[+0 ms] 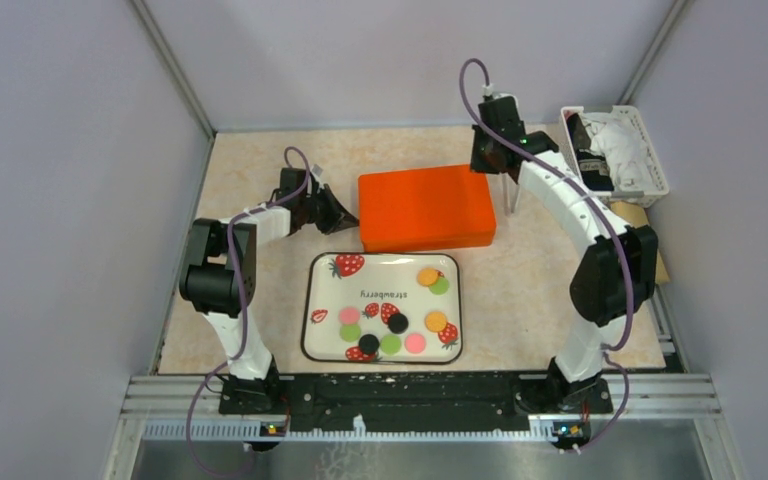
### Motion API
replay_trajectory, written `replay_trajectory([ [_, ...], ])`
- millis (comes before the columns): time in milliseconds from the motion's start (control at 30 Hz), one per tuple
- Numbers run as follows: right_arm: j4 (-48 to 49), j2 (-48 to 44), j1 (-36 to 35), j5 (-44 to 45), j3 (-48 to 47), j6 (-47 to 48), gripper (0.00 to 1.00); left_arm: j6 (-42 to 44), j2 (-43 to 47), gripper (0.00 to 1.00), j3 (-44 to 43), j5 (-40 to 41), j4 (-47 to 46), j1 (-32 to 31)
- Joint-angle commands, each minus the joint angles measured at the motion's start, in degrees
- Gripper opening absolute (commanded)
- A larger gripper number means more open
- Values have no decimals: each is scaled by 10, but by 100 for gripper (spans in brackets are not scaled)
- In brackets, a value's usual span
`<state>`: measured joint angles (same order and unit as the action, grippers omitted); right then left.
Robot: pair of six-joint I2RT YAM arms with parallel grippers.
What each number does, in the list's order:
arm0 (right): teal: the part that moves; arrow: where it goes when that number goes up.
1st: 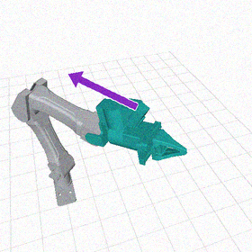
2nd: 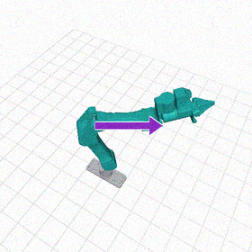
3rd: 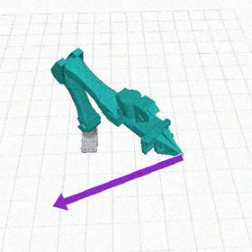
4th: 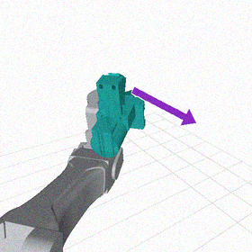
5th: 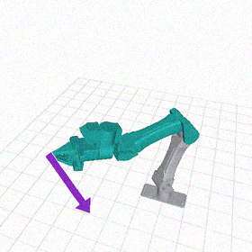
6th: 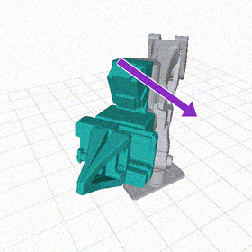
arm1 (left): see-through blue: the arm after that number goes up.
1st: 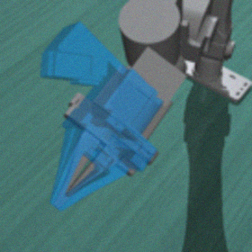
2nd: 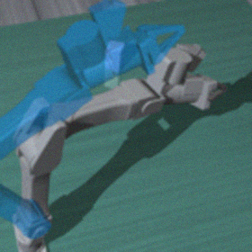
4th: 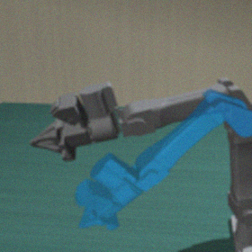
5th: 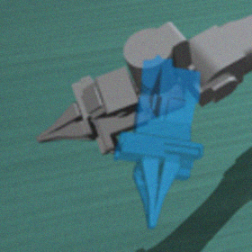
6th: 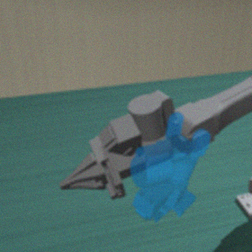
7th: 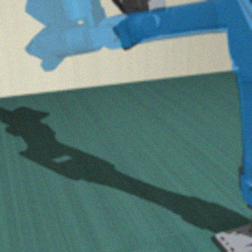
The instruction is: Pack the cookies
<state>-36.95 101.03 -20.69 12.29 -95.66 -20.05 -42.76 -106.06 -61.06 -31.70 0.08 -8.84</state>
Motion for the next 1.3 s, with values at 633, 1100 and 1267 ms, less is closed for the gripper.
replay_trajectory([
  [633,-20,53,0,27,82,6,0,6,4,0,-12,-20,-24,-8],
  [1100,73,-60,0,6,116,8,40,63,109,0,-20,120,67,-8],
  [1267,76,-73,0,11,118,6,72,89,178,0,-26,189,107,-8],
])
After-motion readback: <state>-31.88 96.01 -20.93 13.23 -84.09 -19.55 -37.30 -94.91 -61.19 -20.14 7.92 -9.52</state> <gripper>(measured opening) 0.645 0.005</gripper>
